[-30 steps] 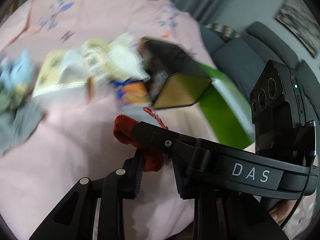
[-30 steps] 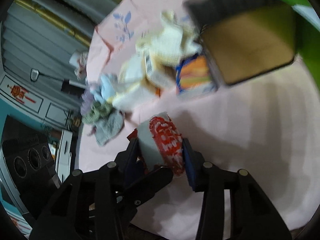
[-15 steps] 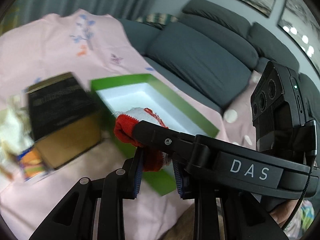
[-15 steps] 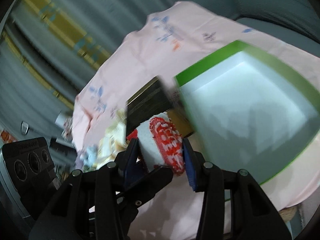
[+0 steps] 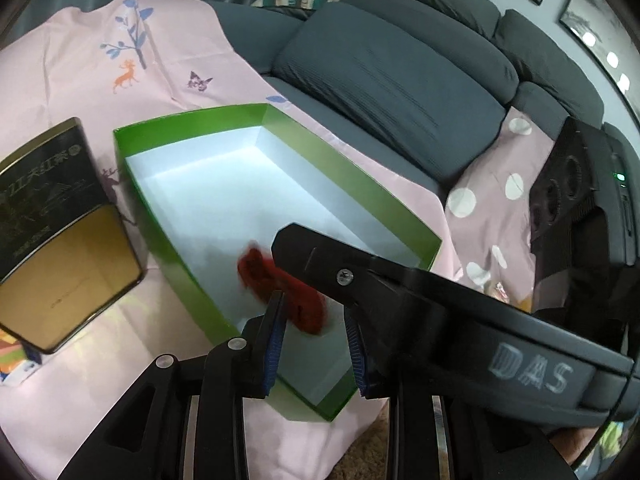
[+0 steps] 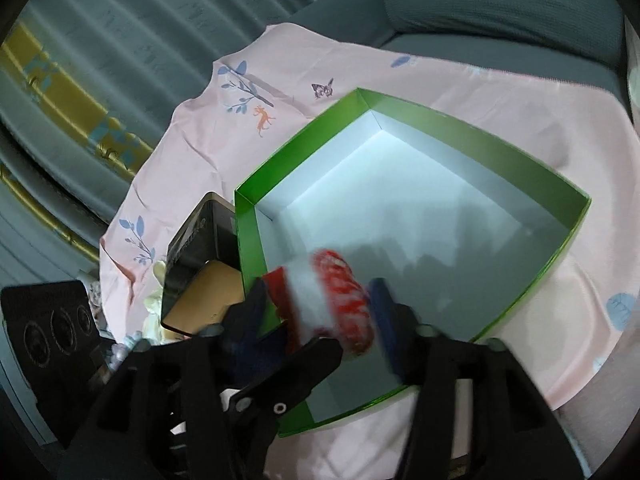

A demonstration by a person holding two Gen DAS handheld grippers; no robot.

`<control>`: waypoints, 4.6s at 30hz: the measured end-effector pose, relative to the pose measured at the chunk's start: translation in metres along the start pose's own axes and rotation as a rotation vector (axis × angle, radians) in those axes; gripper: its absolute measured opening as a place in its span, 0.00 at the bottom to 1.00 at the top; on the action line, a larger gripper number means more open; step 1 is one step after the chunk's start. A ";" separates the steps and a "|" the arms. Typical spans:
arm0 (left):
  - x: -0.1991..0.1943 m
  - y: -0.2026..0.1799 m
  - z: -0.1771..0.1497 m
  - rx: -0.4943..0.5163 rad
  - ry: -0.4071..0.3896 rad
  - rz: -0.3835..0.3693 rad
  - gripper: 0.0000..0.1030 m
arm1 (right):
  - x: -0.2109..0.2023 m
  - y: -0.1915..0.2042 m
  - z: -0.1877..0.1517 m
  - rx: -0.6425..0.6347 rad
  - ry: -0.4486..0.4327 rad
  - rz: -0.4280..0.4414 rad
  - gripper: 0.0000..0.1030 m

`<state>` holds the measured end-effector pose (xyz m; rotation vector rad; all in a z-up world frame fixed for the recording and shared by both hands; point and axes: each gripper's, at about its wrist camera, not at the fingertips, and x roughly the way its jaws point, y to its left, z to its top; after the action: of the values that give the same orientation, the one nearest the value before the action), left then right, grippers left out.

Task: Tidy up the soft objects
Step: 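Carry the red-and-white cloth to the green box and release it, then move the right gripper back and grasp the green towel, then lift the green towel with the right gripper toward the box, then lower the green towel into the green box and open the right gripper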

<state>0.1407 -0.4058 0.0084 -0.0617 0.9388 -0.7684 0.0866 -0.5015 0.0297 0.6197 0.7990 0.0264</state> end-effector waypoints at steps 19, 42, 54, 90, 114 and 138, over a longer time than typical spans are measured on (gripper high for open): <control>-0.134 0.072 -0.061 -0.219 -0.169 0.052 0.74 | -0.011 0.071 -0.022 -0.158 -0.024 0.042 0.93; -0.296 0.232 -0.247 -0.824 -0.280 0.642 0.74 | 0.153 0.341 -0.177 -0.539 0.511 0.360 0.88; -0.304 0.243 -0.257 -0.862 -0.288 0.623 0.74 | 0.194 0.350 -0.204 -0.603 0.560 0.257 0.08; -0.159 0.173 -0.182 -0.558 -0.098 0.308 0.40 | 0.121 0.178 -0.161 -0.342 0.543 0.225 0.62; -0.148 0.092 -0.091 -0.270 -0.167 0.217 0.22 | 0.047 0.147 -0.094 -0.227 0.291 0.339 0.26; -0.022 -0.003 0.035 0.005 -0.111 0.048 0.22 | -0.006 0.020 0.029 0.011 -0.091 0.156 0.16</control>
<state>0.1575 -0.4035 0.0461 -0.0765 0.8297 -0.7157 0.1061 -0.5016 0.0596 0.6882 0.6623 0.1357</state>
